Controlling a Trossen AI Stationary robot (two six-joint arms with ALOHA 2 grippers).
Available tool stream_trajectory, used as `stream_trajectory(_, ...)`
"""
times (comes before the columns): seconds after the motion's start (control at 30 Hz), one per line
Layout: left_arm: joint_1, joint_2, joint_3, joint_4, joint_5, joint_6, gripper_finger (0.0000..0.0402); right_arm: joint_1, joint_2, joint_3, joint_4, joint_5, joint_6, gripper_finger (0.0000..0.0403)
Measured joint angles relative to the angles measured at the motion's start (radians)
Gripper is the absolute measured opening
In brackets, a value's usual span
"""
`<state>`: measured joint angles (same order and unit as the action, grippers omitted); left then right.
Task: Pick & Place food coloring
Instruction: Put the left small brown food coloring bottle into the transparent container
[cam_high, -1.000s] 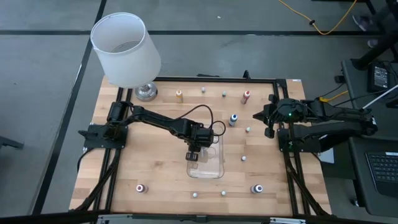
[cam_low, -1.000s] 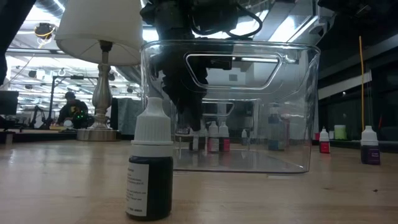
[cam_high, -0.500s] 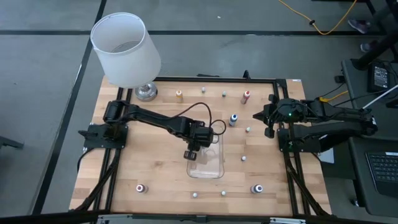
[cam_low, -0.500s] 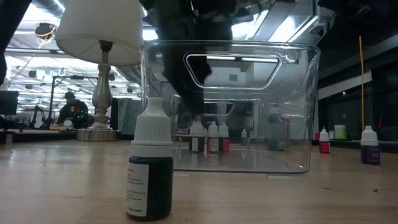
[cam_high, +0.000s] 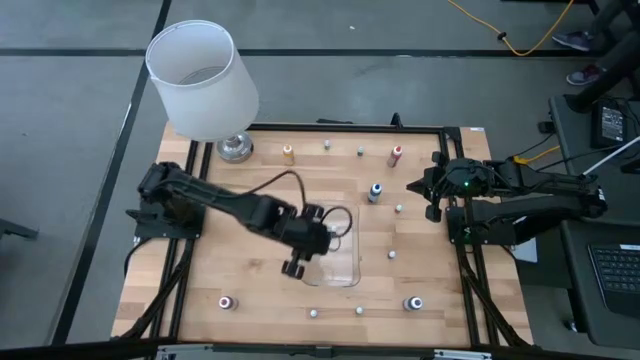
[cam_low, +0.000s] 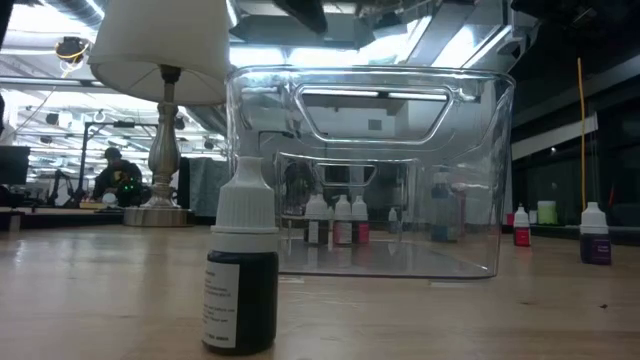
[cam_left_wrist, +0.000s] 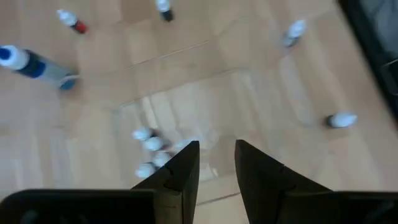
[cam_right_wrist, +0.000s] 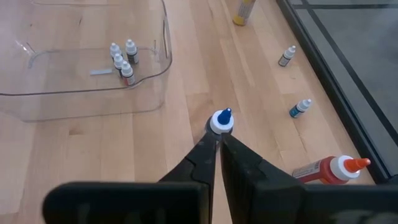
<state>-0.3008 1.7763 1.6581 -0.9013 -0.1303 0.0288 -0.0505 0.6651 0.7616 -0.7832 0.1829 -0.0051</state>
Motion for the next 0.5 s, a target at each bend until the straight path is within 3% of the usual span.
stream_trajectory(0.5,-0.266,0.006,-0.017,-0.032,-0.039,-0.181,0.0098,0.0,0.0,0.0,0.012,0.0,0.001,0.0028)
